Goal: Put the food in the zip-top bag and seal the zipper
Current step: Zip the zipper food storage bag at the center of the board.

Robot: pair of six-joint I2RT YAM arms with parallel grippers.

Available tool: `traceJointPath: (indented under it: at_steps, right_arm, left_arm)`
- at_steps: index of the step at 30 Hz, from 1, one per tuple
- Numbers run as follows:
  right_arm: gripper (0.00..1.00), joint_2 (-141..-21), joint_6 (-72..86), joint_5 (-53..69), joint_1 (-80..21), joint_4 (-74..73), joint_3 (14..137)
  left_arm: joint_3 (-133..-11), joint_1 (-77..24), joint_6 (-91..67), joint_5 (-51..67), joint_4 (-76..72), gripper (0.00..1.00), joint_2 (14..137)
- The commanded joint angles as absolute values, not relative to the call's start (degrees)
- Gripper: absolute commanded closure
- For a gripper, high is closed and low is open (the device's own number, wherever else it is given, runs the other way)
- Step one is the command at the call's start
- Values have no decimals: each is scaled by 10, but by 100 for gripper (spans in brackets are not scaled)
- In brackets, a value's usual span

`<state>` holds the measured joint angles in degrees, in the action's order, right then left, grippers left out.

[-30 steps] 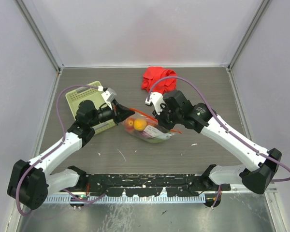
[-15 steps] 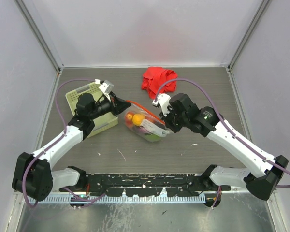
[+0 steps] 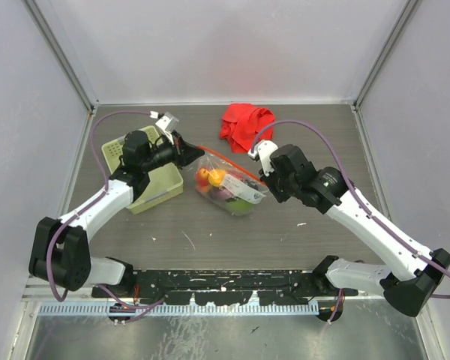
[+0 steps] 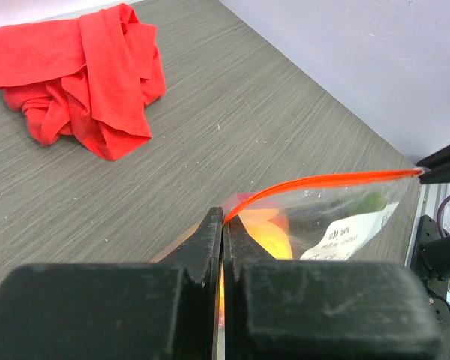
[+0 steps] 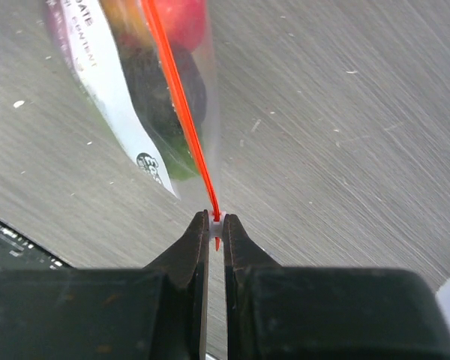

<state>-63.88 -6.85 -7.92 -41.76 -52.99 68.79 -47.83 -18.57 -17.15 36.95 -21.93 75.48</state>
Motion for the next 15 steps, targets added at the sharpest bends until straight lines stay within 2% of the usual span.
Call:
traceJointPath:
  at_steps: [1, 15]
  right_arm:
    - [99, -647, -58, -164, -392, -539, 718]
    - [99, -690, -115, -268, -331, -328, 777]
  left_arm:
    - [-529, -171, -169, 378, -249, 100, 788]
    - [-694, -186, -129, 360, -182, 100, 899]
